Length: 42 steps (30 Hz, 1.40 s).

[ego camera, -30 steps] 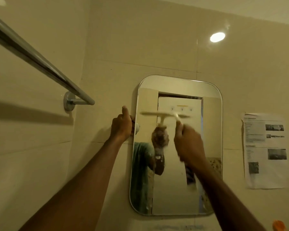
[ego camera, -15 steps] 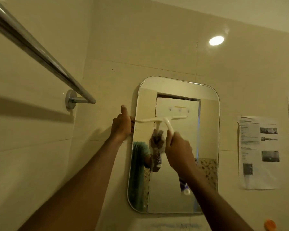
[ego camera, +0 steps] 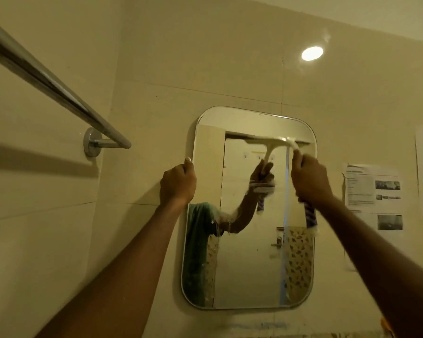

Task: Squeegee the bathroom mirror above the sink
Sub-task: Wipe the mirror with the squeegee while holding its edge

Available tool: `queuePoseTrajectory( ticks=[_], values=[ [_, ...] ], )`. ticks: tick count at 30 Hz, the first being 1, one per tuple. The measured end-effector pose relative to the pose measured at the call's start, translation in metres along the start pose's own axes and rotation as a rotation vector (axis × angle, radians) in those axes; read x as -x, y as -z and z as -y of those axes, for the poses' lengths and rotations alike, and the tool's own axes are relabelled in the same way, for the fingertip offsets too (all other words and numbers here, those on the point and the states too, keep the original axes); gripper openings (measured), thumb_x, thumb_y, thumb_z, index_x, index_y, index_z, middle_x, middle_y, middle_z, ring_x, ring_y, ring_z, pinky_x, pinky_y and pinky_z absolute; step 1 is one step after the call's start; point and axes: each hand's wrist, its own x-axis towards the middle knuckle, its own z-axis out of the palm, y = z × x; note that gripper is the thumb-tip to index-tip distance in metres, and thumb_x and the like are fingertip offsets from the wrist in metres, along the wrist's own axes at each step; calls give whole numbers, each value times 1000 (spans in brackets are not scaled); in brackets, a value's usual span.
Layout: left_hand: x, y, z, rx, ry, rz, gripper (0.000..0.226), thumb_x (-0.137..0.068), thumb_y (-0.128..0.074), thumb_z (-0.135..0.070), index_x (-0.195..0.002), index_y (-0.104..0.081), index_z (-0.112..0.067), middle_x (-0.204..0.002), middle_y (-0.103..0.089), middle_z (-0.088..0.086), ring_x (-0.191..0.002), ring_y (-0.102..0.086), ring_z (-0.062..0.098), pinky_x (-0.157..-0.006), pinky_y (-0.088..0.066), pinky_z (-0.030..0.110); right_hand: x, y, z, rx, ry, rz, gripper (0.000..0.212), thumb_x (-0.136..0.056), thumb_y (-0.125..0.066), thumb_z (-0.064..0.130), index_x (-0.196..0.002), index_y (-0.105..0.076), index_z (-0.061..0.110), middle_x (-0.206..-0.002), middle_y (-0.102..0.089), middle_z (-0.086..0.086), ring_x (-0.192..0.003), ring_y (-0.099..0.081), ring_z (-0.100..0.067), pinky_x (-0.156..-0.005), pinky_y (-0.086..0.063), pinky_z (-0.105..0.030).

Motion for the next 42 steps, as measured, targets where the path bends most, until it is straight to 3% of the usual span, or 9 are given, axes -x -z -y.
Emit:
queuePoseTrajectory(
  ticks=[7, 9, 13, 16, 20, 27, 33, 36, 42],
  values=[
    [0, -6, 5, 11, -19, -77, 58, -104, -25, -37, -96, -68, 1, -98, -70, 19, -87, -62, 29, -71, -37, 27, 109, -26, -55, -28, -52, 70, 45, -102, -30, 35, -70, -51, 12, -57, -52, -8, -44, -48, -15, -39, -38, -20],
    [1, -9, 8, 20, -28, -107, 58, -103, -26, -37, -93, -68, 1, -95, -71, 19, -82, -63, 27, -68, -39, 27, 94, -13, -45, -21, -56, 87, 46, -103, -30, 36, -72, -52, 10, -59, -51, -6, -44, -46, -13, -37, -36, -16],
    [3, -15, 11, 24, -19, -167, 55, -103, -28, -35, -88, -68, 0, -89, -70, 19, -75, -60, 23, -64, -39, 27, 11, 16, -9, -66, -4, -11, 46, -103, -29, 41, -72, -50, 13, -59, -50, -5, -42, -47, -15, -35, -41, -23],
    [2, -19, 12, 9, -26, -194, 55, -102, -29, -36, -85, -68, -2, -87, -70, 19, -80, -65, 32, -64, -45, 29, -39, 25, 9, -39, 14, -44, 48, -103, -29, 41, -70, -50, 14, -60, -53, -6, -43, -52, -20, -40, -46, -28],
    [4, -20, 12, 0, -22, -199, 55, -102, -27, -37, -86, -68, -3, -89, -70, 19, -82, -66, 33, -69, -51, 33, -13, 3, -19, -18, 23, -15, 44, -103, -29, 39, -76, -51, 13, -60, -55, -7, -41, -53, -17, -35, -45, -25],
    [14, -22, 9, -48, -4, -218, 54, -103, -27, -35, -93, -68, -2, -93, -70, 19, -85, -66, 32, -65, -39, 28, 115, -32, -89, -34, -51, 74, 42, -101, -31, 39, -78, -55, 14, -63, -61, -11, -49, -57, -19, -44, -47, -30],
    [22, -27, 17, -72, 8, -236, 52, -103, -28, -35, -88, -66, -2, -84, -69, 16, -77, -66, 29, -49, -32, 21, 62, -2, -66, -117, 4, -19, 44, -102, -31, 40, -70, -49, 16, -58, -48, -1, -47, -43, -13, -44, -40, -25],
    [26, -29, 19, -90, 25, -244, 52, -103, -29, -34, -86, -66, -3, -77, -64, 11, -70, -62, 24, -49, -32, 22, 31, 5, -63, -77, 24, -28, 44, -103, -31, 41, -72, -49, 15, -58, -48, -1, -46, -43, -13, -43, -37, -24],
    [38, -34, 25, -112, 52, -267, 48, -103, -31, -31, -82, -65, -4, -64, -49, -2, -56, -46, 11, -49, -28, 19, 116, -28, -119, -138, -56, 60, 31, -101, -37, 33, -78, -53, 19, -57, -55, 1, -41, -47, -5, -37, -38, -14]
  ],
)
